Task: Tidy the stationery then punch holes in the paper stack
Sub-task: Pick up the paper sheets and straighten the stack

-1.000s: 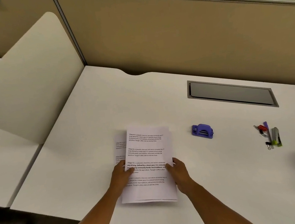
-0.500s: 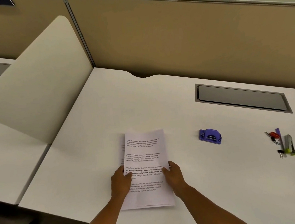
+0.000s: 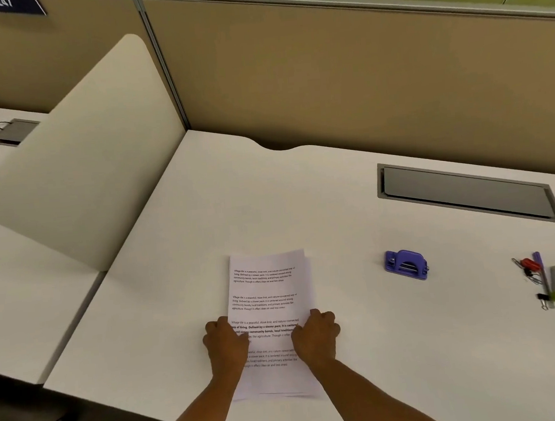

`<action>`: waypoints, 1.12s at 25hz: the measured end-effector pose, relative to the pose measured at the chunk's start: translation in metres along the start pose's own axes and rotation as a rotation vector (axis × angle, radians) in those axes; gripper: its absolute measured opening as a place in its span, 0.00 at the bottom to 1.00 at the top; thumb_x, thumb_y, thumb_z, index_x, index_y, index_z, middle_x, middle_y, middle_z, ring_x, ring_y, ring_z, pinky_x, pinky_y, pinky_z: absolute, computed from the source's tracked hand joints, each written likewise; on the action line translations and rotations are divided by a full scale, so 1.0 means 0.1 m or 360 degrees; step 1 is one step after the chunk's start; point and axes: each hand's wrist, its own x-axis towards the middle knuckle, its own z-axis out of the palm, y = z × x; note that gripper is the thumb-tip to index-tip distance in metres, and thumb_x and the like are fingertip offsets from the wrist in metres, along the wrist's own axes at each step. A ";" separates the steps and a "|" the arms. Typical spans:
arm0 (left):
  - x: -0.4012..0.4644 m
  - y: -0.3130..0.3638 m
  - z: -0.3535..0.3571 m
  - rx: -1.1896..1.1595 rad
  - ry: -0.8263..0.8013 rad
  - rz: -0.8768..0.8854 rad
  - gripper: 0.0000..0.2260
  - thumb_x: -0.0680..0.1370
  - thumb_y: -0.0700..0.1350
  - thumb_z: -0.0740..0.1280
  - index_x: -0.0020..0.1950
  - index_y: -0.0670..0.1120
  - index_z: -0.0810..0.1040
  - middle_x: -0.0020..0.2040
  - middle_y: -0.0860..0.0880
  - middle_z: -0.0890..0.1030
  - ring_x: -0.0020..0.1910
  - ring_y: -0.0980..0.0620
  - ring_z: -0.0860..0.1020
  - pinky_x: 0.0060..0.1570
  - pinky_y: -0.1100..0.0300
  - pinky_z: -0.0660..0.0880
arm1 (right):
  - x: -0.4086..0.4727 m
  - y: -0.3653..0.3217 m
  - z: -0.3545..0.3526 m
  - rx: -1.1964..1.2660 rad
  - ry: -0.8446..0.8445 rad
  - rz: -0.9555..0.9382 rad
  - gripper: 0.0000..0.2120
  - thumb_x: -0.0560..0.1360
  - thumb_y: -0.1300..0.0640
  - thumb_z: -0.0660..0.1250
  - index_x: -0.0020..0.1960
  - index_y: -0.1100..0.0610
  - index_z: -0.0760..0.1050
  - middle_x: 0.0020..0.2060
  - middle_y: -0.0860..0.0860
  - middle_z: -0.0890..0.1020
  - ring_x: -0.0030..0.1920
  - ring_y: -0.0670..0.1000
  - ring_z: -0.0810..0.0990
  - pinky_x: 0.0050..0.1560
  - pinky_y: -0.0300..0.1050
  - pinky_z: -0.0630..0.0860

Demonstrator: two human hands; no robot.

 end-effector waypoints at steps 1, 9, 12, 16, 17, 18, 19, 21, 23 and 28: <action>0.00 0.01 0.01 0.0025 -0.0004 0.0006 0.18 0.74 0.41 0.73 0.61 0.39 0.75 0.60 0.39 0.75 0.59 0.41 0.75 0.60 0.51 0.74 | -0.01 -0.01 -0.01 -0.0012 0.0003 0.0043 0.20 0.78 0.56 0.64 0.68 0.61 0.68 0.65 0.58 0.69 0.65 0.59 0.69 0.63 0.47 0.70; 0.01 0.11 0.05 0.0038 -0.0037 -0.0048 0.20 0.73 0.38 0.74 0.61 0.37 0.71 0.59 0.37 0.75 0.57 0.40 0.77 0.58 0.49 0.78 | 0.08 -0.13 -0.02 0.0223 -0.0071 0.0179 0.21 0.74 0.61 0.68 0.64 0.63 0.66 0.62 0.60 0.69 0.60 0.60 0.76 0.63 0.50 0.75; 0.04 0.11 0.05 -0.0031 -0.0074 -0.0108 0.23 0.72 0.39 0.75 0.62 0.37 0.70 0.59 0.36 0.77 0.57 0.38 0.78 0.56 0.45 0.80 | 0.12 -0.12 -0.01 0.0337 -0.0070 0.0224 0.21 0.75 0.60 0.68 0.64 0.63 0.65 0.61 0.61 0.73 0.60 0.60 0.78 0.63 0.52 0.77; 0.08 0.10 0.04 0.0010 -0.0175 -0.0124 0.21 0.72 0.41 0.75 0.63 0.39 0.73 0.60 0.38 0.76 0.58 0.39 0.79 0.58 0.45 0.79 | 0.20 0.00 -0.02 0.0631 -0.0115 0.0339 0.17 0.76 0.60 0.65 0.64 0.61 0.71 0.57 0.57 0.81 0.56 0.57 0.81 0.56 0.50 0.80; 0.10 0.09 0.03 -0.0021 -0.0206 -0.0106 0.20 0.73 0.41 0.74 0.62 0.39 0.74 0.60 0.38 0.77 0.58 0.40 0.79 0.57 0.46 0.79 | 0.22 0.05 -0.02 0.0713 -0.0120 0.0346 0.15 0.76 0.61 0.65 0.62 0.62 0.73 0.55 0.57 0.82 0.54 0.57 0.81 0.53 0.47 0.80; 0.11 0.08 0.02 -0.0074 -0.0230 -0.0079 0.18 0.74 0.40 0.73 0.61 0.39 0.75 0.60 0.39 0.79 0.56 0.41 0.80 0.55 0.48 0.80 | 0.23 0.09 -0.03 0.0764 -0.0127 0.0333 0.13 0.75 0.62 0.65 0.60 0.62 0.76 0.54 0.57 0.83 0.52 0.56 0.82 0.49 0.45 0.79; 0.12 0.07 0.01 -0.0124 -0.0254 -0.0055 0.15 0.75 0.40 0.71 0.60 0.39 0.75 0.59 0.40 0.81 0.55 0.42 0.81 0.52 0.51 0.80 | 0.24 0.12 -0.05 0.0796 -0.0136 0.0311 0.11 0.75 0.63 0.65 0.57 0.63 0.78 0.53 0.57 0.83 0.50 0.56 0.82 0.47 0.44 0.77; 0.13 0.06 -0.02 -0.0191 -0.0332 -0.0016 0.13 0.77 0.40 0.68 0.61 0.40 0.74 0.59 0.41 0.82 0.52 0.45 0.80 0.47 0.56 0.77 | 0.26 0.18 -0.12 0.0834 -0.0172 0.0265 0.09 0.75 0.63 0.66 0.55 0.63 0.79 0.52 0.57 0.84 0.50 0.56 0.82 0.48 0.44 0.77; 0.13 0.06 -0.03 -0.0259 -0.0469 0.0024 0.14 0.79 0.40 0.66 0.64 0.41 0.72 0.61 0.41 0.80 0.52 0.47 0.79 0.49 0.56 0.77 | 0.28 0.25 -0.20 0.0939 -0.0290 0.0238 0.11 0.76 0.64 0.67 0.57 0.63 0.78 0.54 0.57 0.84 0.54 0.58 0.82 0.57 0.49 0.79; 0.04 0.12 0.03 -0.0400 -0.0744 0.0162 0.19 0.80 0.43 0.67 0.70 0.45 0.68 0.65 0.46 0.78 0.61 0.47 0.77 0.60 0.55 0.76 | 0.29 0.53 -0.34 0.1073 -0.0428 0.0257 0.13 0.77 0.69 0.63 0.59 0.57 0.74 0.62 0.57 0.81 0.58 0.56 0.80 0.64 0.53 0.76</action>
